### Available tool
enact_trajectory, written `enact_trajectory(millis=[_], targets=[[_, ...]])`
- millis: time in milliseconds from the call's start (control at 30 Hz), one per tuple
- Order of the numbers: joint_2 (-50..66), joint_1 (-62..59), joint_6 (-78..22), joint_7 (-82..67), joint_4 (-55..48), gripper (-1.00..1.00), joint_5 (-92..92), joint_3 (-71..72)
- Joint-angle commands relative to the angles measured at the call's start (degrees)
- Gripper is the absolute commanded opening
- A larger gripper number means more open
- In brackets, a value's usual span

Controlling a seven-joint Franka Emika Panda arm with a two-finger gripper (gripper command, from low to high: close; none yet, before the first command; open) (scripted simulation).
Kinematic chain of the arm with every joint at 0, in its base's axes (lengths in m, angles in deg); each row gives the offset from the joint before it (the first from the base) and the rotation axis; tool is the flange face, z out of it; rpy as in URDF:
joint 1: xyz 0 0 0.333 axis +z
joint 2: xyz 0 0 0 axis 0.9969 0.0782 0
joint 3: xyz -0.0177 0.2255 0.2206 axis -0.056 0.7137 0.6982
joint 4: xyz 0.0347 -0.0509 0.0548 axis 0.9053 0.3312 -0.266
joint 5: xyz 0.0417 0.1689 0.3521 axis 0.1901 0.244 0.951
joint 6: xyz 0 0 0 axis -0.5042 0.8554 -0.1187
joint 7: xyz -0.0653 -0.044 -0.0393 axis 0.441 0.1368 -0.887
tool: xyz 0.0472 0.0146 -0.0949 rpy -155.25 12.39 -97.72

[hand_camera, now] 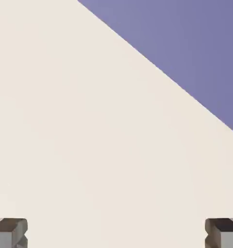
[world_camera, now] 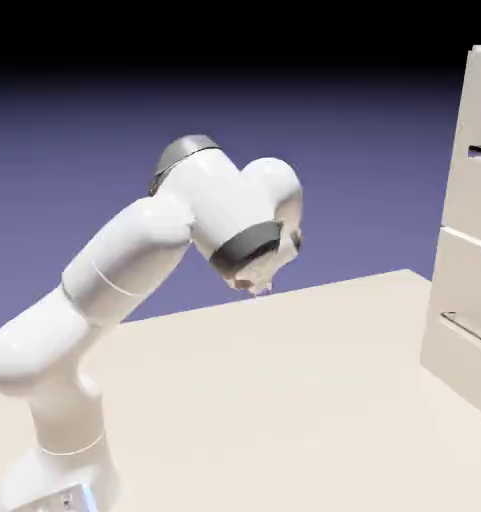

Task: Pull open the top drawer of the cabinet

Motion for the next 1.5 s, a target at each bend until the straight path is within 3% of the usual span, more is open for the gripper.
enact_trajectory(millis=[0,633,867,900,933,1467], targets=[[2.1,-1.1,-0.5,-0.6,-1.1,0.00,-2.5,1.9],[41.0,-21.7,-10.5,-11.9,-21.2,0.00,-48.4,37.1],[39.8,-13.2,-6.2,-15.4,-34.2,0.00,-47.7,36.6],[39.8,-13.2,-6.2,-15.4,-34.2,-1.00,-47.7,36.6],[39.8,-13.2,-6.2,-15.4,-34.2,-1.00,-47.7,36.6],[43.4,-35.7,-16.7,-8.4,-1.0,-1.00,-47.0,39.0]])
